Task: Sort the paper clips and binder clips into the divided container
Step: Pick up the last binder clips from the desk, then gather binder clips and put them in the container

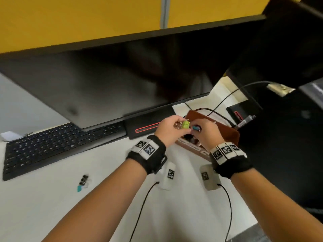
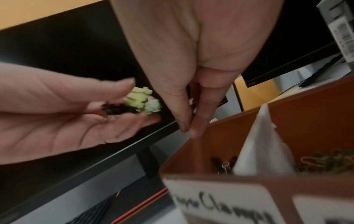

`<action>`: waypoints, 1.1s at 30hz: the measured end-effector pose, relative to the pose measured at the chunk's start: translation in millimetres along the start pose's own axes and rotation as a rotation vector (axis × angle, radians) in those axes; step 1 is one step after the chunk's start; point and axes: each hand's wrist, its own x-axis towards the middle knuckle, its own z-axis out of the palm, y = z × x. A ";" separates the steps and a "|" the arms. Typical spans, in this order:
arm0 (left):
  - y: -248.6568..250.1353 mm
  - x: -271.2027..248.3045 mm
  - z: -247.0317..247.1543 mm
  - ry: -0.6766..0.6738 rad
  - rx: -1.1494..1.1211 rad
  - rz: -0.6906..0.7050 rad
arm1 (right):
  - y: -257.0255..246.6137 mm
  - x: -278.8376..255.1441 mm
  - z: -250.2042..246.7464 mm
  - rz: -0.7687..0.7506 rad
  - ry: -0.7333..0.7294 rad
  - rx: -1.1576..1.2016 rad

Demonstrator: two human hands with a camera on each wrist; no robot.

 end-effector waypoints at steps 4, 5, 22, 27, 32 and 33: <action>16.3 31.4 33.2 -0.074 -0.305 -0.253 | 12.4 26.5 -10.5 0.077 -0.099 -0.098; 17.6 31.9 31.2 -0.071 -0.291 -0.269 | 16.8 26.3 -12.1 0.153 0.045 -0.226; -180.9 -192.5 -190.7 0.379 0.521 -0.496 | -81.0 -23.9 174.4 -0.493 -0.527 -0.240; -215.8 -192.6 -189.7 0.215 0.625 -0.376 | -103.0 -36.6 236.7 -0.455 -0.718 -0.369; -222.9 -181.7 -186.8 0.183 0.590 -0.330 | -101.1 -44.6 270.0 -0.346 -0.630 -0.260; -223.0 -180.3 -186.8 0.182 0.581 -0.322 | -99.5 -45.7 272.0 -0.330 -0.591 -0.218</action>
